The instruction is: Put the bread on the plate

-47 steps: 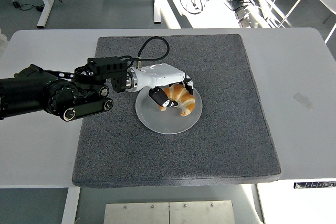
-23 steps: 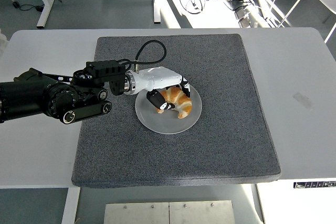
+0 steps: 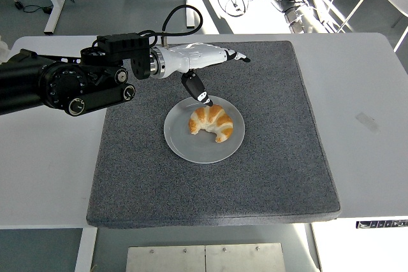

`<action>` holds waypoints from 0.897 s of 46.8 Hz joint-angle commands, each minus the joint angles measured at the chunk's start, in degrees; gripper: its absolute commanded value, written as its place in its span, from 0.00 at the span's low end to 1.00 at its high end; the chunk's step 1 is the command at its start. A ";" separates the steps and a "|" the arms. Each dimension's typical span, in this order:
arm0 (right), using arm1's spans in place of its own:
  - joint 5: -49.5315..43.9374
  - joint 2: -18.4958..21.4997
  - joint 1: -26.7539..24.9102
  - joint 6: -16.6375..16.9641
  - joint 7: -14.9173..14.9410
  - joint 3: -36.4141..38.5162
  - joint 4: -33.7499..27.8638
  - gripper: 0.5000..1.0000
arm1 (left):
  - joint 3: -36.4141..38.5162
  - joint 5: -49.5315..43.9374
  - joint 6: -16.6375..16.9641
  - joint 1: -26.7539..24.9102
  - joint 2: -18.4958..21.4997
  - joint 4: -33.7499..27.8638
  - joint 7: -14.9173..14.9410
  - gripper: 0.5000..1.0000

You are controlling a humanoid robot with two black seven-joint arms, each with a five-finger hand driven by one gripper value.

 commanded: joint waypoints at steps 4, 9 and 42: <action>0.00 0.00 -0.02 0.00 0.00 0.00 0.00 1.00 | -0.08 -2.29 -0.88 -2.93 0.57 0.76 -0.16 0.97; 0.00 0.00 0.07 0.00 0.00 0.00 0.00 1.00 | -2.09 -4.74 -0.79 -1.53 0.57 1.72 0.19 0.97; 0.00 0.00 0.07 0.17 0.00 0.00 0.17 1.00 | -37.60 -49.74 -6.85 17.37 -2.77 29.41 0.45 0.97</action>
